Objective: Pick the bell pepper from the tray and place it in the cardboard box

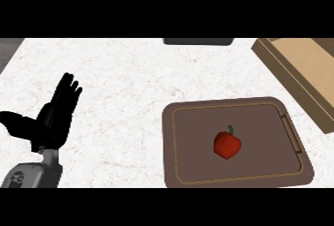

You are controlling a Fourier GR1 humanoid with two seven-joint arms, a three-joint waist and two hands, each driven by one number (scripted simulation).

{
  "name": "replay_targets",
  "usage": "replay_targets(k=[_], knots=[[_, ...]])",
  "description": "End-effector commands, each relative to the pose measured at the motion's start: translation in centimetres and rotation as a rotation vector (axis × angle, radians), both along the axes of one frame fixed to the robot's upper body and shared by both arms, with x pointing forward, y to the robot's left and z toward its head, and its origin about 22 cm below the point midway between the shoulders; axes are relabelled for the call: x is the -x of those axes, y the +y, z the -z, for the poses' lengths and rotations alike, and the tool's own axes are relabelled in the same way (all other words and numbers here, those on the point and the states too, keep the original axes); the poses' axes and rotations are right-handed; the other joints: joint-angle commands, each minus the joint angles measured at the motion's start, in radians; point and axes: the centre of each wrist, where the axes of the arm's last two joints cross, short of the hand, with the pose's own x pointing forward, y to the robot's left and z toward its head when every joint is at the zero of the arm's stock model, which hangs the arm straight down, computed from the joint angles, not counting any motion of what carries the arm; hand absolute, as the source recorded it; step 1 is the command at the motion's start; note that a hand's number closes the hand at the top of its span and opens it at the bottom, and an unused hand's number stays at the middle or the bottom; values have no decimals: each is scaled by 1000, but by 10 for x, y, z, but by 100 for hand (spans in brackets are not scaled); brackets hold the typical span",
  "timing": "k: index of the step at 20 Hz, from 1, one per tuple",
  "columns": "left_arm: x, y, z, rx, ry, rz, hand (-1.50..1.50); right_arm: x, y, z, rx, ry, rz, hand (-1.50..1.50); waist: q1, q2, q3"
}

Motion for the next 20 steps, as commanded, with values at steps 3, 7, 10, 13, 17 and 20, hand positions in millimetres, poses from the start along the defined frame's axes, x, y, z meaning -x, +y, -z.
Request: replay_targets(k=[3, 7, 10, 13, 17, 20], knots=[[-4, -17, -16, 5, -17, 9, 0, -9, 33, -66, -58, 24, -18, -150, 26, 3, 5], [-1, -13, -14, -1, 0, 15, 0, -25, 45, -84, -62, 24, -37, -150, 35, 2, 5], [4, -21, -17, 13, 16, 43, 0, -44, 48, -89, -62, 48, -19, -150, 38, 0, 6], [2, -13, -17, 16, -8, 21, 0, -53, 50, -97, -60, 122, -8, -150, 33, 0, 4], [5, -4, -17, -4, 7, 20, 0, -77, 63, -88, -108, 128, 5, -150, 26, -4, 7], [13, -7, -14, -3, -3, 28, 0, -84, 80, -77, -125, 123, -21, -150, 21, -8, 7]])
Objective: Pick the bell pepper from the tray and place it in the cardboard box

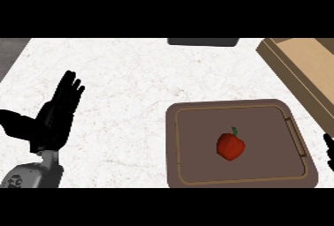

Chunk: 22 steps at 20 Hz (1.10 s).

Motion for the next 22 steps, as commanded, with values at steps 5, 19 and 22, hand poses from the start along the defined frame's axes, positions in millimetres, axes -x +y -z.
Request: replay_targets(k=[5, 19, 22], knots=[[-5, 7, -2, -7, 17, -9, 0, -29, 40, 15, -1, 105, 123, -150, -20, -2, 2], [10, 9, 16, 8, 18, -37, 0, -55, 81, 35, -10, 121, 109, -150, -35, -7, 5], [5, -7, 8, 9, 20, -37, 0, -77, 72, 37, 14, 146, 133, -150, -33, -5, 5]])
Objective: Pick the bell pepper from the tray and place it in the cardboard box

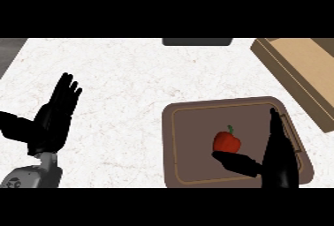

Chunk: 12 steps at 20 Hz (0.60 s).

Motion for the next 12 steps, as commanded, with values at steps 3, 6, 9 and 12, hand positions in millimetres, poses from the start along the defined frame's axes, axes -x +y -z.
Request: replay_targets(k=[3, 6, 9, 12], knots=[[-3, 23, -1, -3, -5, -24, 0, 7, 7, -4, -11, 174, 121, -150, -11, -2, 0], [3, 4, -8, -2, -5, 5, 0, -9, 17, 10, -2, 170, 119, -150, -2, -1, 1], [3, -6, 12, -5, 8, -14, 0, -2, -1, 4, -16, 172, 120, -150, -8, -1, 1], [6, -10, 3, 2, -5, -10, 0, 0, 16, 23, -17, 201, 97, -150, -5, -2, 1]])
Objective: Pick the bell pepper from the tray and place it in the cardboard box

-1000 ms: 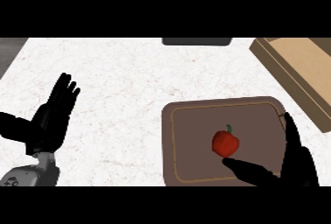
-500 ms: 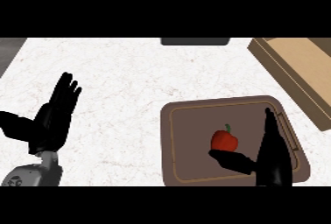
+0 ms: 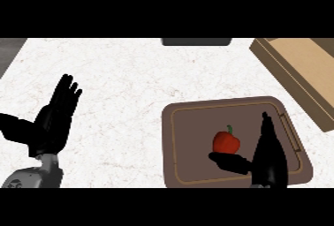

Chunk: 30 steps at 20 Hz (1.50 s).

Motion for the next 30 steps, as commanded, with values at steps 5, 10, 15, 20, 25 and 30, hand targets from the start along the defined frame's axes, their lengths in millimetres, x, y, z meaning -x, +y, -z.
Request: replay_targets(k=[5, 10, 15, 20, 25, 30], knots=[[12, 23, 3, 9, 0, -7, 0, -7, 6, 5, -55, 120, 66, -150, 2, 0, 0], [1, 18, -7, -6, 7, 0, 0, -17, -1, 3, -61, 127, 84, -150, 1, 0, 0], [3, 1, -7, 5, 1, 18, 0, -11, 4, 15, -83, 147, 69, -150, 0, 0, 1], [-13, 12, -6, -11, -7, -3, 0, -14, 10, 18, -59, 138, 51, -150, -3, 1, 0], [-5, 6, 5, 1, 3, 5, 0, -34, -1, 20, -42, 117, 69, -150, 0, 1, 0], [-1, -5, -3, -17, -17, 7, 0, -19, 20, 20, 56, 142, -8, 150, -1, 0, 0]])
